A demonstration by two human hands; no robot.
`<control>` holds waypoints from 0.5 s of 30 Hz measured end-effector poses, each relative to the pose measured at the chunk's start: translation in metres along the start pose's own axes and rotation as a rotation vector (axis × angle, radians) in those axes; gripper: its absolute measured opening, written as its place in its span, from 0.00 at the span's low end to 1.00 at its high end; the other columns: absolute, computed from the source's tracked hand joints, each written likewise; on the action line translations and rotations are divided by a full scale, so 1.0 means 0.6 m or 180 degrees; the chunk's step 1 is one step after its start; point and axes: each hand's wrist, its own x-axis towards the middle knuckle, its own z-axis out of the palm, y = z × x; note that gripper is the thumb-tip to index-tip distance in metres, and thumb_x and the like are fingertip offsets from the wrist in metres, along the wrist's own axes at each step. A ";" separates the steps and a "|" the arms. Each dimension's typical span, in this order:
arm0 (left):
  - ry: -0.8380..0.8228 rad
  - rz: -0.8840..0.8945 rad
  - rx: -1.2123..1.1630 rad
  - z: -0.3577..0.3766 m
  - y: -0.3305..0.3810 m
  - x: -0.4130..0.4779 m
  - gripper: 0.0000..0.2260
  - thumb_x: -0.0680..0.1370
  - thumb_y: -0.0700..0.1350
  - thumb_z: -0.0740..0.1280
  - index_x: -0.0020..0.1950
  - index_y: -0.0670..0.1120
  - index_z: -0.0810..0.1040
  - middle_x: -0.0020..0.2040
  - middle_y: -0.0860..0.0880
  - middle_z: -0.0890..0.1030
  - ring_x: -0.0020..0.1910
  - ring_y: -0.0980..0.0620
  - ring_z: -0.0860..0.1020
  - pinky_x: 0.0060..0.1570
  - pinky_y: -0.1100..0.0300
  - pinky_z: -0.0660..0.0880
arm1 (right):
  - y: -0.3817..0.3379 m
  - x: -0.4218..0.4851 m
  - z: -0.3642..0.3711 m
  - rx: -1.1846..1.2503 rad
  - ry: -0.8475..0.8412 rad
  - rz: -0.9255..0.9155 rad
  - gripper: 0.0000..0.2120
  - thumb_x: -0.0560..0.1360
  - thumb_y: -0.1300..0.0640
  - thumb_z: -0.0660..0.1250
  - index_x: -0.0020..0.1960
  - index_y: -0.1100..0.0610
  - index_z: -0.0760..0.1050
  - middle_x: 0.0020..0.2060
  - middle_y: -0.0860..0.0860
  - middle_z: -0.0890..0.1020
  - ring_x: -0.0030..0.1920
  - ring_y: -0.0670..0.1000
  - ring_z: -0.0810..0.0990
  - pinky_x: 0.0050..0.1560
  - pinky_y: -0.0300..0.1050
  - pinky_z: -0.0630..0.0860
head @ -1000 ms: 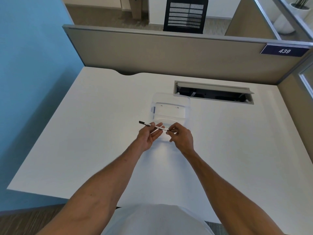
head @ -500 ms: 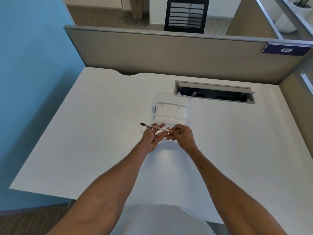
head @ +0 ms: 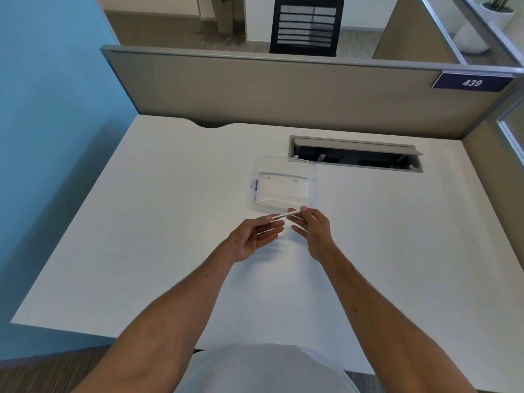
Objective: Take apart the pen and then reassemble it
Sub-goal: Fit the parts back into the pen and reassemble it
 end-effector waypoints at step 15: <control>-0.0302 -0.0354 0.1061 0.002 -0.029 0.021 0.18 0.87 0.37 0.66 0.76 0.34 0.78 0.74 0.34 0.81 0.72 0.38 0.81 0.77 0.48 0.74 | -0.008 -0.002 0.027 0.1592 -0.0051 0.0631 0.20 0.90 0.47 0.57 0.50 0.60 0.77 0.47 0.61 0.84 0.63 0.68 0.83 0.78 0.62 0.74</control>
